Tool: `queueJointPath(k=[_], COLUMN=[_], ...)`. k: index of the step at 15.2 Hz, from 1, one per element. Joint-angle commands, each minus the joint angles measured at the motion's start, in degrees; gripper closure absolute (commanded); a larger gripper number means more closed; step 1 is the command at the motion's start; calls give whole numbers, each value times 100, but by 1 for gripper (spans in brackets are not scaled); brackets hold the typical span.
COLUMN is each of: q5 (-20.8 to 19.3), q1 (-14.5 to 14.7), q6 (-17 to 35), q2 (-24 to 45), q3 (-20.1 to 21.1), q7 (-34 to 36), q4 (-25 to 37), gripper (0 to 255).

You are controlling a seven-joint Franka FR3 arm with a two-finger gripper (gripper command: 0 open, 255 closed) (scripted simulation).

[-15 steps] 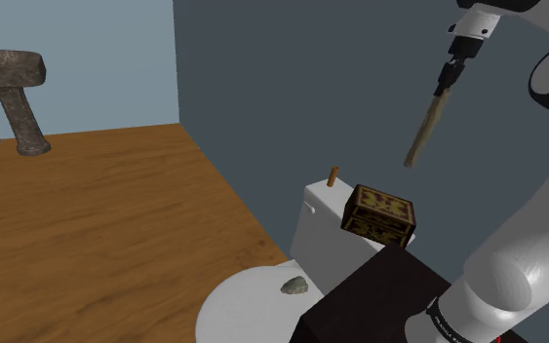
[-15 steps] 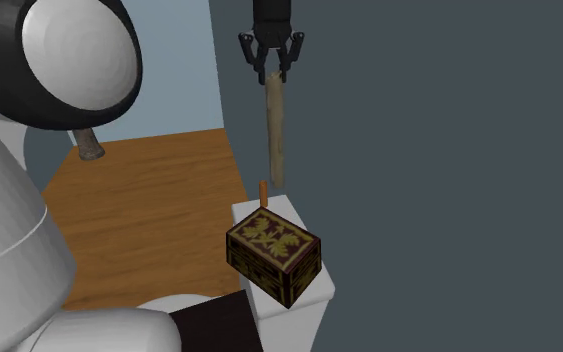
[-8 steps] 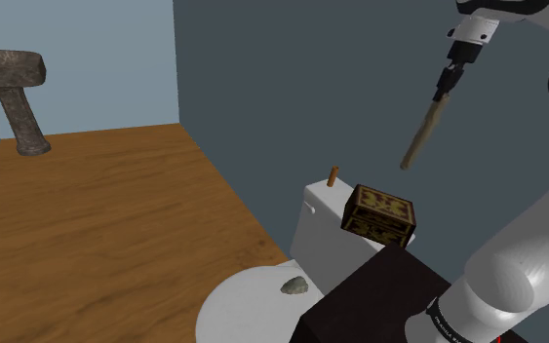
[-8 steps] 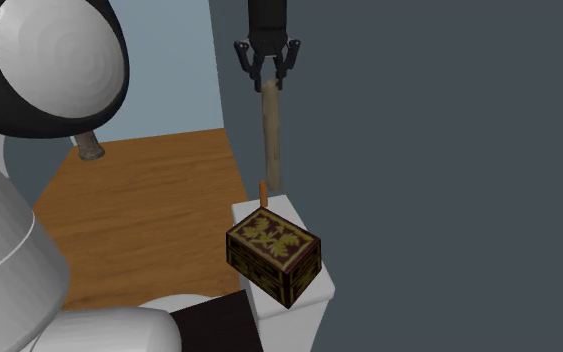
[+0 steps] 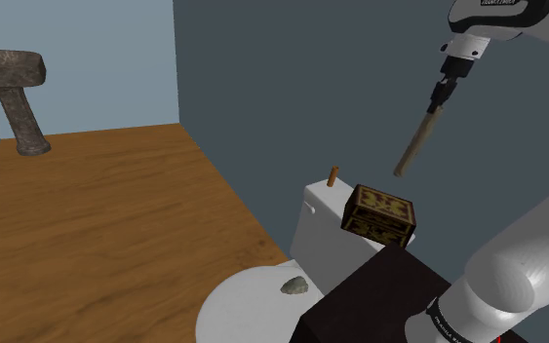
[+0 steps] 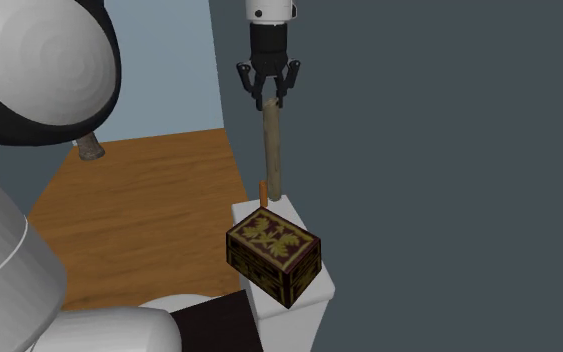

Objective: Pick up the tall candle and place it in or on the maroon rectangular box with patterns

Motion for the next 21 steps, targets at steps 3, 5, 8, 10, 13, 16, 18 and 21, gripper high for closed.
queueJointPath(k=[3,5,8,10,13,16,18,21], q5=[-48,-63,-79,-87,-94,-95,-93,-84], q1=[10,10,9,7,4,-1,-4,-8], q6=[334,493,729,885,1117,1348,1501,1730], q2=[-102,-132,-165,-179,-189,-186,-177,-152], q3=[21,24,25,25,21,15,10,1], q7=[44,55,67,72,76,76,73,64], q4=[-419,-604,-869,-1037,-1278,-1507,-1652,-1859], gripper=[255,255,255,255,255,255,255,255])
